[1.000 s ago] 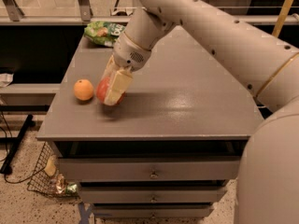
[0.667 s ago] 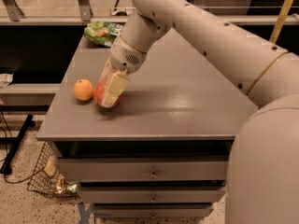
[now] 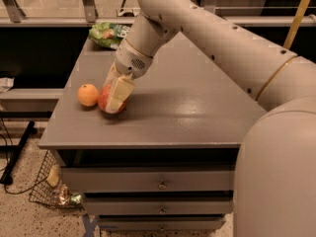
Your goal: Move apple near orange
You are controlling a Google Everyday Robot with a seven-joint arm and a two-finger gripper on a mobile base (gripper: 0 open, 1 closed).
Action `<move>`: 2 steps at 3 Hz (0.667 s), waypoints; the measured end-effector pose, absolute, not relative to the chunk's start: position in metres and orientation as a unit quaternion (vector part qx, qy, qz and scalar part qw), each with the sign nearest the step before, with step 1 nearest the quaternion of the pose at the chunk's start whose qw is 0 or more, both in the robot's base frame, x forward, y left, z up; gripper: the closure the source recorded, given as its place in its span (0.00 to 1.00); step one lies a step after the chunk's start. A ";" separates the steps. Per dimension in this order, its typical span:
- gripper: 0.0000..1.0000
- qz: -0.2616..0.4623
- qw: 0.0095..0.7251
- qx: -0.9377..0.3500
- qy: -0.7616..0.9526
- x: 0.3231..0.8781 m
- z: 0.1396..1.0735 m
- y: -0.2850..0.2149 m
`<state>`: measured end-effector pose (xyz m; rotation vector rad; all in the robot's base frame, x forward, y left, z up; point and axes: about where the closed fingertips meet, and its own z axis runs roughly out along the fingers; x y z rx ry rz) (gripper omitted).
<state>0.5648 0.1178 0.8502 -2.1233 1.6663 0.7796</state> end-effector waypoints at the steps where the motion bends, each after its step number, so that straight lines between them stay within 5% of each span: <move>1: 0.58 0.275 0.165 -0.746 0.584 0.565 0.849 0.120; 2: 0.36 0.275 0.165 -0.746 0.584 0.565 0.847 0.122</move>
Offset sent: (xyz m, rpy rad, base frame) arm 0.0000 0.0017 -0.0014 0.0007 0.0012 0.0014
